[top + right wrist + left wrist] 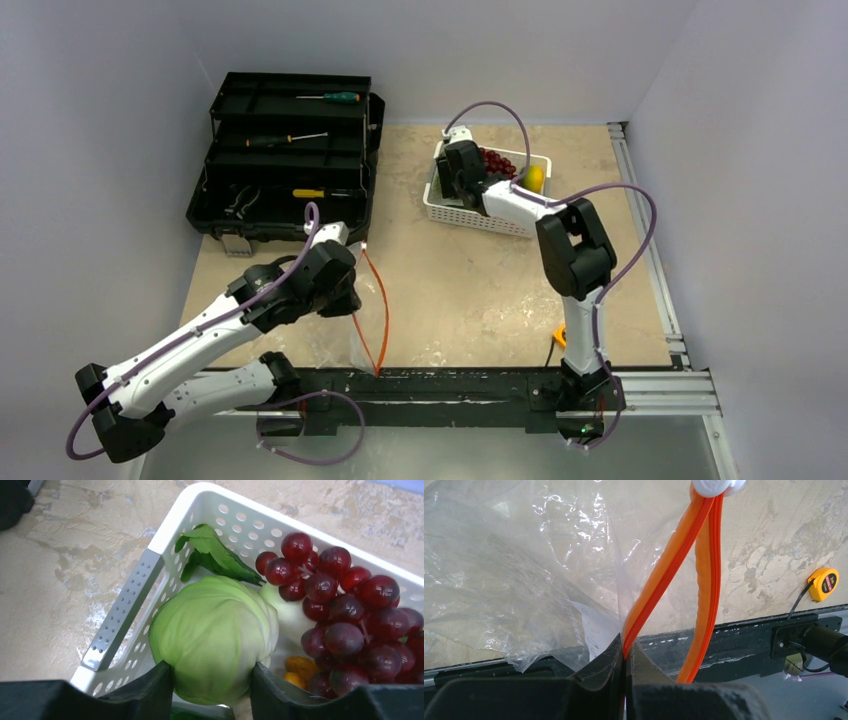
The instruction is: Place the food in the zip-top bag and seal the zipper
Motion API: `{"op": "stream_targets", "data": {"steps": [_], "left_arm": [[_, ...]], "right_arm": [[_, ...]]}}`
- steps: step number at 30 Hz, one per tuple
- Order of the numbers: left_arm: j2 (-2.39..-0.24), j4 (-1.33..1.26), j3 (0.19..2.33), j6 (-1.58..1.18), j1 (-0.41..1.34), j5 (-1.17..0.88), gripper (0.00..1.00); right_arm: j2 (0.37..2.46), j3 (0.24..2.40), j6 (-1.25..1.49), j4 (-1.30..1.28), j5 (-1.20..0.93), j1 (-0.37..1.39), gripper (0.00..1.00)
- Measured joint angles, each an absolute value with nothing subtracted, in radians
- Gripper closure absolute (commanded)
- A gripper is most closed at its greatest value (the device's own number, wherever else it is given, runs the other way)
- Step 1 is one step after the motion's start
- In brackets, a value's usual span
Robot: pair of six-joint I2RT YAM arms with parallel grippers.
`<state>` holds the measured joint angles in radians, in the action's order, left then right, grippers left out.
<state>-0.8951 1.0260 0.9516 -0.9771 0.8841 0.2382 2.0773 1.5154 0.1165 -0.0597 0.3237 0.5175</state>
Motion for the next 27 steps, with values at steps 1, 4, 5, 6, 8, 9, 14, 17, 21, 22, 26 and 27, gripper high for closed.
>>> {"op": "stream_targets", "data": {"steps": [1, 4, 5, 6, 8, 9, 14, 17, 21, 22, 26, 27], "left_arm": [[-0.898, 1.025, 0.952, -0.977, 0.884, 0.238, 1.0], [-0.906, 1.024, 0.952, -0.977, 0.884, 0.238, 1.0], [-0.908, 1.023, 0.952, -0.977, 0.884, 0.238, 1.0], [-0.911, 1.021, 0.952, -0.977, 0.884, 0.238, 1.0], [-0.916, 1.015, 0.952, -0.977, 0.884, 0.238, 1.0], [-0.918, 1.013, 0.952, -0.977, 0.884, 0.237, 1.0], [-0.922, 1.01, 0.952, -0.977, 0.884, 0.237, 1.0], [-0.927, 1.008, 0.952, -0.977, 0.884, 0.237, 1.0], [-0.94, 1.0, 0.952, -0.976, 0.884, 0.237, 1.0], [-0.944, 0.998, 0.952, -0.977, 0.884, 0.237, 1.0], [-0.957, 0.987, 0.952, -0.976, 0.883, 0.237, 1.0], [-0.96, 0.987, 0.953, -0.976, 0.882, 0.237, 1.0]], "right_arm": [[2.072, 1.501, 0.115, -0.051, 0.323, 0.518, 0.68], [2.051, 1.467, 0.113, -0.028, 0.323, 0.521, 0.84], [2.045, 1.463, 0.113, -0.028, 0.323, 0.522, 0.88], [2.04, 1.457, 0.113, -0.029, 0.323, 0.522, 0.93], [2.031, 1.449, 0.113, -0.034, 0.324, 0.522, 1.0], [2.027, 1.446, 0.113, -0.036, 0.324, 0.522, 1.0], [1.974, 1.404, 0.12, -0.055, 0.324, 0.523, 1.0], [1.92, 1.382, 0.122, -0.074, 0.324, 0.525, 1.0], [1.806, 1.348, 0.13, -0.097, 0.321, 0.529, 1.0], [1.774, 1.338, 0.133, -0.099, 0.316, 0.53, 1.0], [1.657, 1.309, 0.159, -0.117, 0.237, 0.537, 1.0], [1.623, 1.293, 0.17, -0.117, 0.201, 0.54, 1.0]]}}
